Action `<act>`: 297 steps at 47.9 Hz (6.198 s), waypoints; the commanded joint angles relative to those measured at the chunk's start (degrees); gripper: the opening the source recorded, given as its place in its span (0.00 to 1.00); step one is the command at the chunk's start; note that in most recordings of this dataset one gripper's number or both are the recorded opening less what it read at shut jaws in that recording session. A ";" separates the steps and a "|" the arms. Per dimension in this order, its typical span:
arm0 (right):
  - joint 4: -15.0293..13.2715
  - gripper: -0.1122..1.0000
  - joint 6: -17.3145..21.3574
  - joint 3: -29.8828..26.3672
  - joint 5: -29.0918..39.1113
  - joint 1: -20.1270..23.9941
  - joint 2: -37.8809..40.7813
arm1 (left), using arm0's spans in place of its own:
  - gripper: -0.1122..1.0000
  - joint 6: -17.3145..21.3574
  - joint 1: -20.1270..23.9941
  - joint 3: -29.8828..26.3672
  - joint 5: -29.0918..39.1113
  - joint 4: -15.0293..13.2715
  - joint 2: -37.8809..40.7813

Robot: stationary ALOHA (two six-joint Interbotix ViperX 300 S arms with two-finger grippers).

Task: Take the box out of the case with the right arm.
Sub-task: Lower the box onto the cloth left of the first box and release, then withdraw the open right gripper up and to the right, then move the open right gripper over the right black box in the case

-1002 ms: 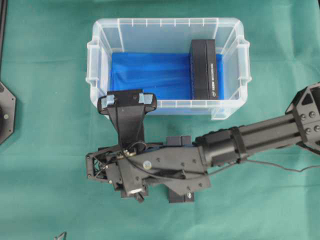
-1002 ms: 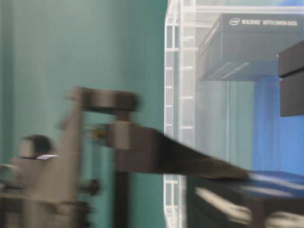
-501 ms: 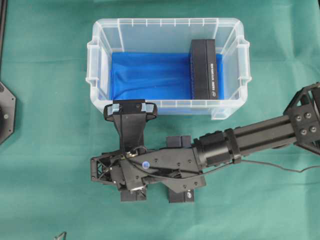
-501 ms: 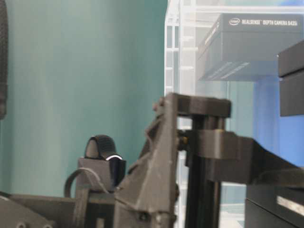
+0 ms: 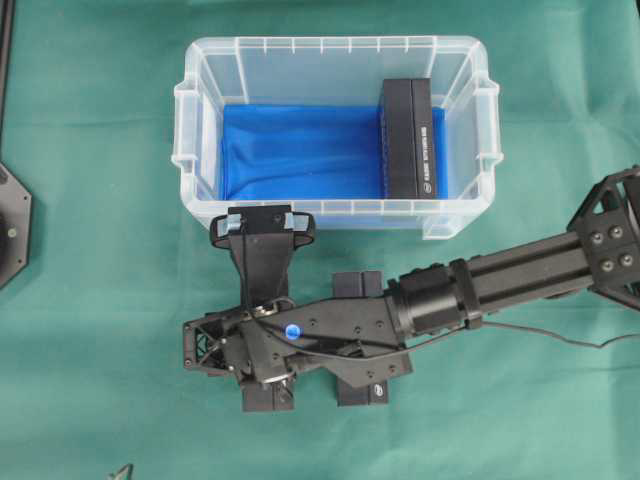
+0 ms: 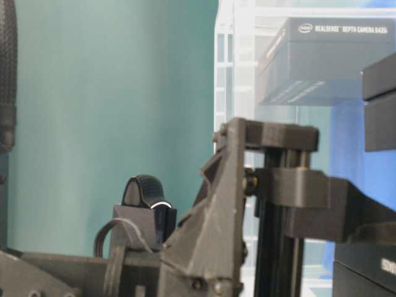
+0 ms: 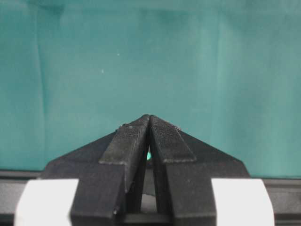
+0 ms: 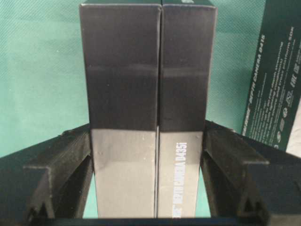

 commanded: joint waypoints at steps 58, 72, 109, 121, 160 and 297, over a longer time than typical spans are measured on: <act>-3.96 0.91 -2.46 -9.67 13.01 -0.18 -6.77 | 0.10 0.09 0.18 -1.32 -0.26 0.09 0.62; -3.69 0.90 -3.87 -9.58 15.38 0.26 -7.29 | 0.10 -0.09 0.18 -1.23 -0.26 0.09 0.35; -3.96 0.90 0.26 23.12 13.80 4.31 -30.50 | 0.10 -0.26 0.18 -1.41 -0.26 0.09 0.70; -3.69 0.90 6.50 37.97 11.60 8.00 -41.75 | 0.10 -0.18 0.18 -1.32 -0.26 0.09 0.70; -2.90 0.90 15.56 53.70 10.72 13.80 -55.63 | 0.10 -0.09 0.18 -1.41 -0.35 0.09 1.32; -2.11 0.90 -28.56 36.12 -2.64 -22.85 -37.71 | 0.10 0.18 0.18 -1.32 -0.26 0.09 0.88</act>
